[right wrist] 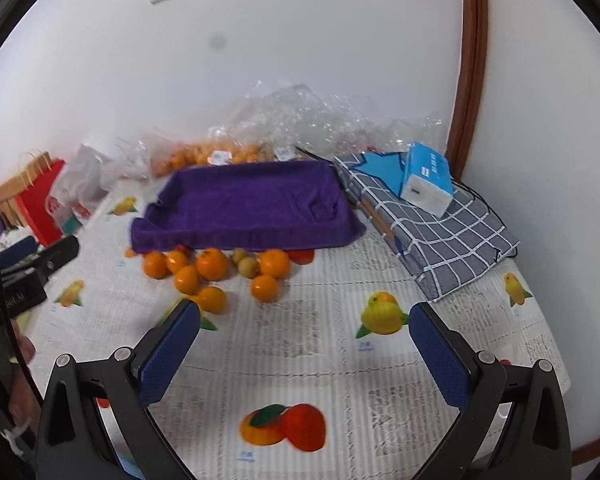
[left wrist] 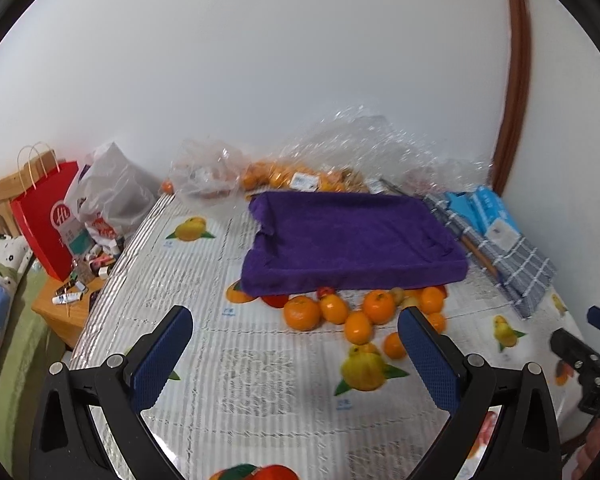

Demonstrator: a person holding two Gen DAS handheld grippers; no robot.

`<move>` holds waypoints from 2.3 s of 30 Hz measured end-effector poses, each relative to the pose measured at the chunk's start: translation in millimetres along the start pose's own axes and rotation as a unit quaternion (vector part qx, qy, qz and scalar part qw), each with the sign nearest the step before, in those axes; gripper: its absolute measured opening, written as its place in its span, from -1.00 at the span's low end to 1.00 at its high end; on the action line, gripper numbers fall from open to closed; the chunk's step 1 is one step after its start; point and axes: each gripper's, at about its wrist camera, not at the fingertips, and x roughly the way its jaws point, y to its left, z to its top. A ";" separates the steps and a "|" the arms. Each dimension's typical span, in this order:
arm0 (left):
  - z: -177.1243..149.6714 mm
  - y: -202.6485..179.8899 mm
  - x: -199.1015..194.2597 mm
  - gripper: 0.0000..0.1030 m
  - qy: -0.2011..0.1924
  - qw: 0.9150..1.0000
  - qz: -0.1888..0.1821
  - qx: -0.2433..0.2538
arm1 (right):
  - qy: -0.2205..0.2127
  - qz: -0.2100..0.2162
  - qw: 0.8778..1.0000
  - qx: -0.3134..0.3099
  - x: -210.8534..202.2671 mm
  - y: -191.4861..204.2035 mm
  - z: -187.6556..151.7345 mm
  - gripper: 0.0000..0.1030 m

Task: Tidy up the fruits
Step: 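Grasp a large orange with the left tool while the right tool grasps another orange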

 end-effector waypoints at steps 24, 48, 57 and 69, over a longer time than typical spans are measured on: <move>-21.7 34.1 106.2 0.81 0.087 0.995 -0.039 -0.013 | 0.069 0.075 0.995 -0.005 157.3 30.0 -14.3 0.14; -24.7 13.5 150.4 -0.21 0.093 0.991 -0.096 0.012 | 0.081 0.078 0.993 -0.021 170.7 22.3 -22.6 -0.33; -24.3 15.9 163.4 -0.20 0.105 0.990 -0.098 0.003 | 0.078 0.081 0.993 -0.018 171.6 19.6 -22.9 -0.33; -27.3 34.1 154.8 -0.22 0.075 0.986 -0.139 -0.055 | 0.048 0.087 0.995 -0.010 159.6 15.2 -22.9 -0.33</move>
